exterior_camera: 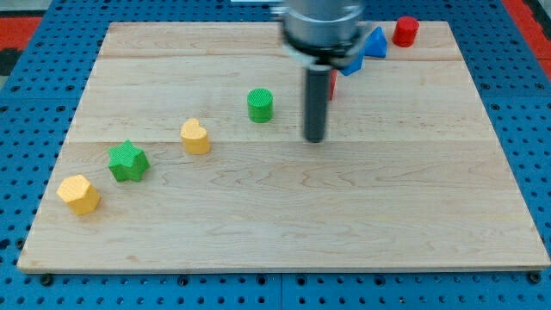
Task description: Put the red star into the green circle to the right
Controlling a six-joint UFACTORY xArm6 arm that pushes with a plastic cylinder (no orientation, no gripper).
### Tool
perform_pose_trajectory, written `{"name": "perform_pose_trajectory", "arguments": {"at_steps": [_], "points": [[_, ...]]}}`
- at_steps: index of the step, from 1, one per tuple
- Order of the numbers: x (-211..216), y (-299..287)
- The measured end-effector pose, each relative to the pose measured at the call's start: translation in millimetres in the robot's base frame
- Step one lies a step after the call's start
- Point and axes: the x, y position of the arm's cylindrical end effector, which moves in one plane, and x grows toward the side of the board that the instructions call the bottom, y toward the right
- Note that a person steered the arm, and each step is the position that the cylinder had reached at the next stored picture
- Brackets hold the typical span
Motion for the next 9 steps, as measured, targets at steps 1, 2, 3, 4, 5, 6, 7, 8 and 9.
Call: {"name": "perform_pose_trajectory", "arguments": {"at_steps": [1, 2, 3, 4, 5, 6, 7, 8, 9], "points": [[-63.0, 29.9], [-127.2, 22.3], [-124.9, -27.2], [-97.0, -36.8], [-97.0, -63.6], [-104.8, -17.9], [-94.9, 49.8], [-74.4, 18.0], [-66.8, -27.5]]}}
